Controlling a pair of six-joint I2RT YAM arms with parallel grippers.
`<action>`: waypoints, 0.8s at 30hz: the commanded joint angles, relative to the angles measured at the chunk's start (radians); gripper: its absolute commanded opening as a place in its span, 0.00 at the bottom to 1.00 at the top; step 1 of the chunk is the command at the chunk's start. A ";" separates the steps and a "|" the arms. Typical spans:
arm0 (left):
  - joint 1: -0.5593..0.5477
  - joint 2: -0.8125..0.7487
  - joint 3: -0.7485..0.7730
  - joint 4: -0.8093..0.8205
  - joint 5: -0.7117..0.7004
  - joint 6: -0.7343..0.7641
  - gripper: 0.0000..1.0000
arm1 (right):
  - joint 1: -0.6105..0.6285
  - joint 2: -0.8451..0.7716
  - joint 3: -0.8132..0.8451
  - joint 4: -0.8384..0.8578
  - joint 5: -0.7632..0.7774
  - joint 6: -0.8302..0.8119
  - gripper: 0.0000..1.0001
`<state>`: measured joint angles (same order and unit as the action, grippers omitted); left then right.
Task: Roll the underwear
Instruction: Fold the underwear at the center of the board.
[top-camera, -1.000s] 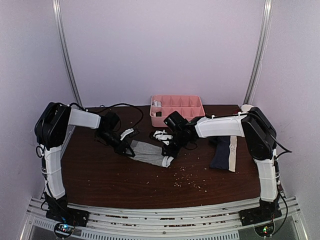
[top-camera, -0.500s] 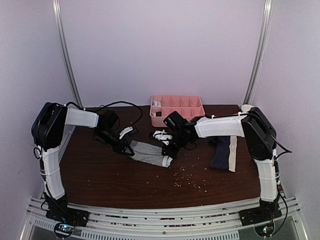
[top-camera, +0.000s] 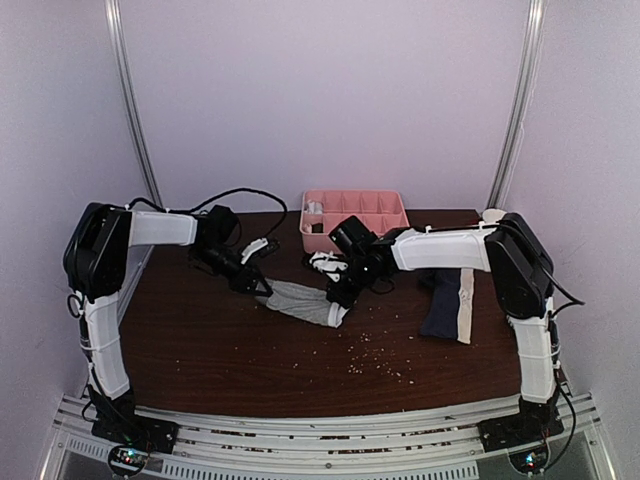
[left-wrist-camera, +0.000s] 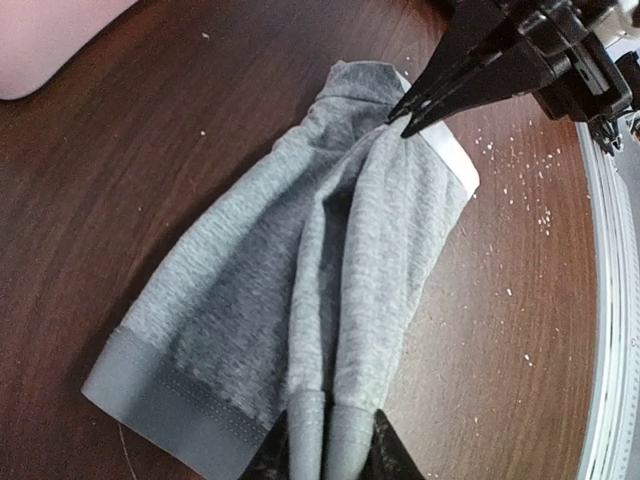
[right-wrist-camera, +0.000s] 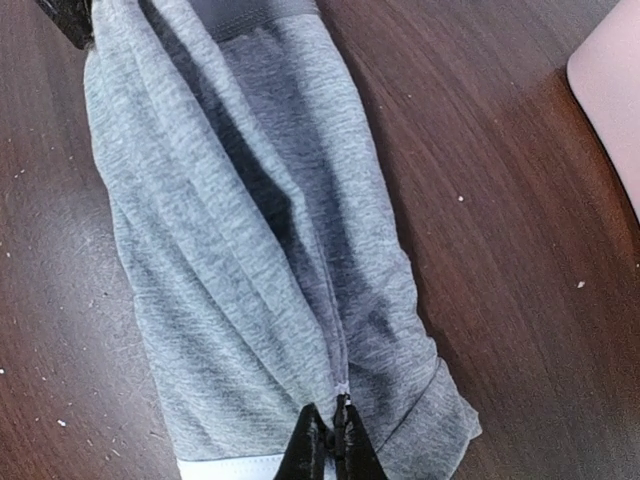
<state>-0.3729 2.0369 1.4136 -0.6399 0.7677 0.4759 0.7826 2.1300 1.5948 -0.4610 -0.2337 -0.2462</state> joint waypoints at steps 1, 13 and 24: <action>0.008 0.042 0.060 0.000 0.007 -0.015 0.23 | -0.018 -0.017 0.014 0.001 0.048 0.030 0.00; 0.010 0.199 0.193 0.046 -0.107 -0.119 0.26 | -0.070 0.115 0.063 -0.016 0.081 0.058 0.00; 0.021 0.204 0.172 0.125 -0.210 -0.182 0.52 | -0.089 0.151 0.057 -0.033 0.086 0.045 0.07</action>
<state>-0.3706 2.2330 1.5917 -0.5591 0.6518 0.3321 0.7109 2.2276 1.6588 -0.4450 -0.1791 -0.2020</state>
